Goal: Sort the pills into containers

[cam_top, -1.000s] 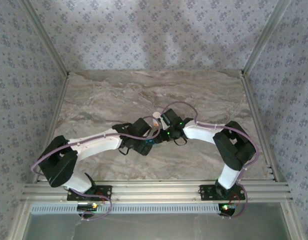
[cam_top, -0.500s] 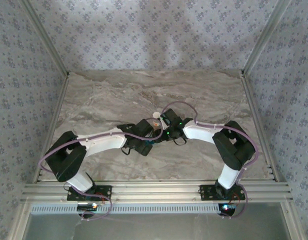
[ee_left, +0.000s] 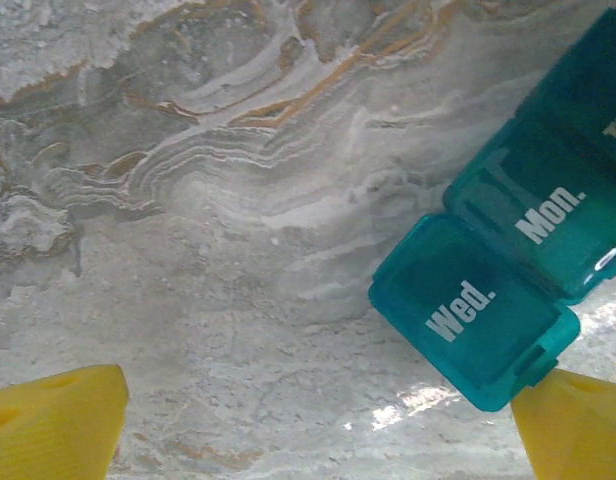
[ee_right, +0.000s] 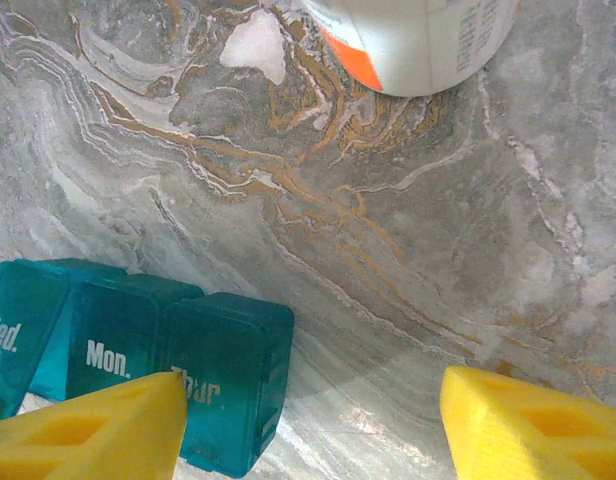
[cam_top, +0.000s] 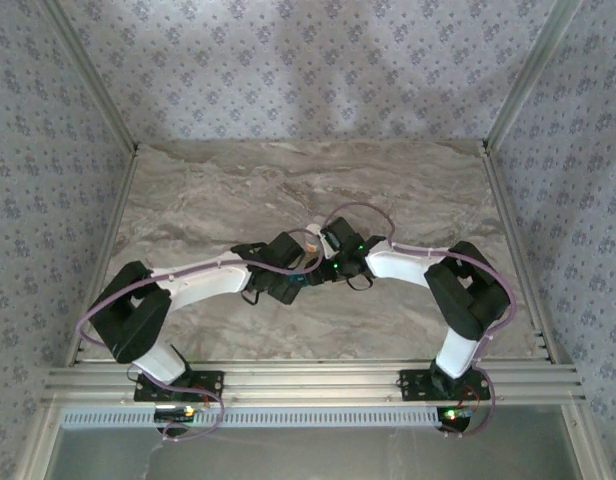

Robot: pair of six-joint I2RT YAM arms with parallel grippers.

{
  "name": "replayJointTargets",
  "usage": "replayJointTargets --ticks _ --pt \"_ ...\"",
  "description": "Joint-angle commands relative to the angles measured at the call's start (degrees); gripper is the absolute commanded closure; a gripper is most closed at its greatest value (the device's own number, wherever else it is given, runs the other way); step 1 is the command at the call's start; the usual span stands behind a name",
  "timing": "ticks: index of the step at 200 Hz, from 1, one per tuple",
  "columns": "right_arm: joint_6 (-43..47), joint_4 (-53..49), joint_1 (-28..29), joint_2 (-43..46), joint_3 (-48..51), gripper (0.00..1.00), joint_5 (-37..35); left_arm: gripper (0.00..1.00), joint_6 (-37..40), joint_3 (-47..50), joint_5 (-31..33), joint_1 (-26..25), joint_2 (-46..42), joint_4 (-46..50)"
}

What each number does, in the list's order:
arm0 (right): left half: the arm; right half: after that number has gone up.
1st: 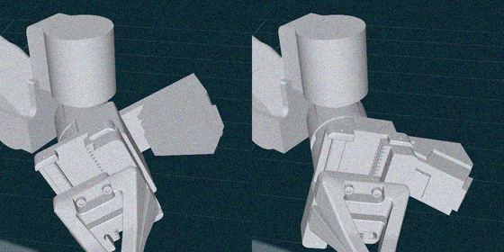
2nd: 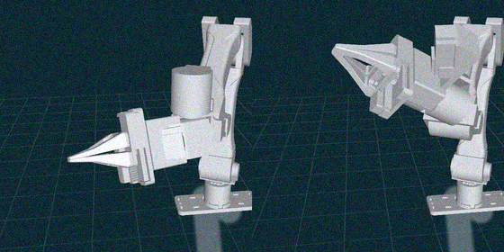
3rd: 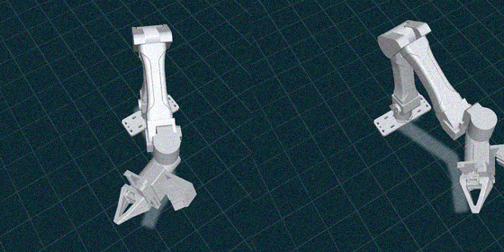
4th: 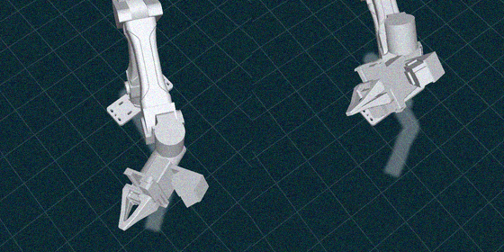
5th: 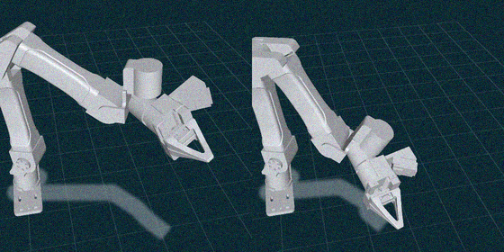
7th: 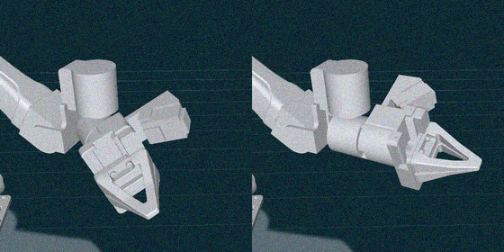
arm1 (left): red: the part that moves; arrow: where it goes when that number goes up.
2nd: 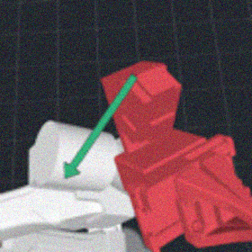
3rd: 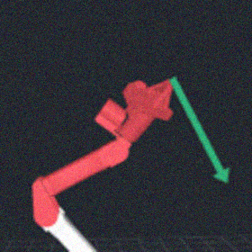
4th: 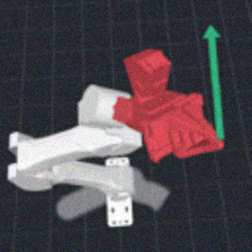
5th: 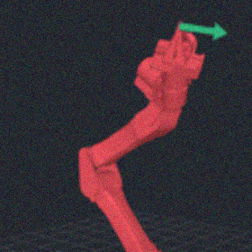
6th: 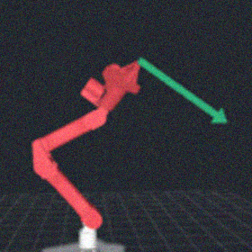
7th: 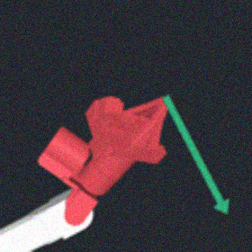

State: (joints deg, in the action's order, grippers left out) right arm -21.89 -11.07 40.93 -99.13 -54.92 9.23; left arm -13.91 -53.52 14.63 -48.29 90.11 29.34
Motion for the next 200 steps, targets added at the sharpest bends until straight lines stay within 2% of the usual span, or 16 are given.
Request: replayJointTargets --ticks 1,45,200 --pt "-0.97 -0.99 0.28 -1.44 0.50 0.31 -1.24 0.02 0.95 -1.32 0.95 1.44 -1.76 -0.51" --pt "-1.10 -0.80 0.34 -1.74 0.60 0.32 -1.15 0.02 1.08 -1.94 -0.17 4.06 -1.88 -1.83" --pt "-1.51 0.07 0.39 -2.38 1.43 0.33 -0.88 0.02 2.40 -6.08 -2.04 8.60 2.74 -3.41"
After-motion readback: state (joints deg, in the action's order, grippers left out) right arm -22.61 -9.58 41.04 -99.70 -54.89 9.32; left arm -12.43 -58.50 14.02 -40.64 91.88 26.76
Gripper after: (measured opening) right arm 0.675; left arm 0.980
